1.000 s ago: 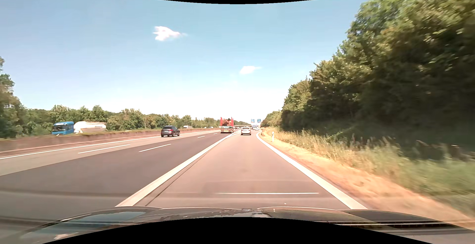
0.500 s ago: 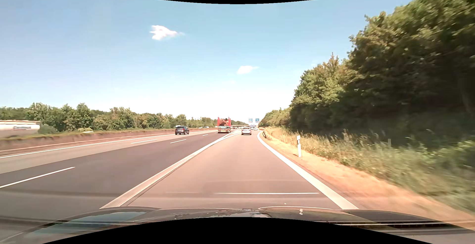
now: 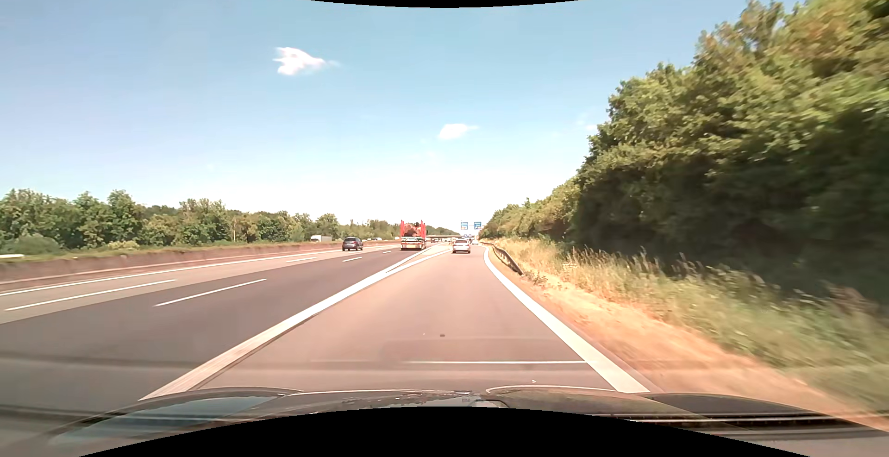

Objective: Follow the waypoints while adhering to traffic rules and regulations

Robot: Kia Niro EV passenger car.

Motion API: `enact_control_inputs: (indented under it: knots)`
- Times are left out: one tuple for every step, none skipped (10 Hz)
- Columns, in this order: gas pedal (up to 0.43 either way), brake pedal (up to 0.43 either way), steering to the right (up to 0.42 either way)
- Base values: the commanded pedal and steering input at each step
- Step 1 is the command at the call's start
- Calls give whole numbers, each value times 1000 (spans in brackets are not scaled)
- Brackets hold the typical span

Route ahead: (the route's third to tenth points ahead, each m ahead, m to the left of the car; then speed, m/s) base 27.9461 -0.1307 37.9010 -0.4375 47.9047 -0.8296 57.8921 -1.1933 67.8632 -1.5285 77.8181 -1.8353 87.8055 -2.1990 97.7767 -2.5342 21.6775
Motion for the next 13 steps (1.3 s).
enact_control_inputs:
  knots:
    - [248,0,5]
    - [248,0,5]
    - [248,0,5]
    - [248,0,6]
    - [248,0,6]
    - [248,0,5]
    - [248,0,5]
    - [248,0,5]
    - [248,0,5]
    - [240,0,5]
    - [220,0,5]
    - [209,0,5]
    - [209,0,5]
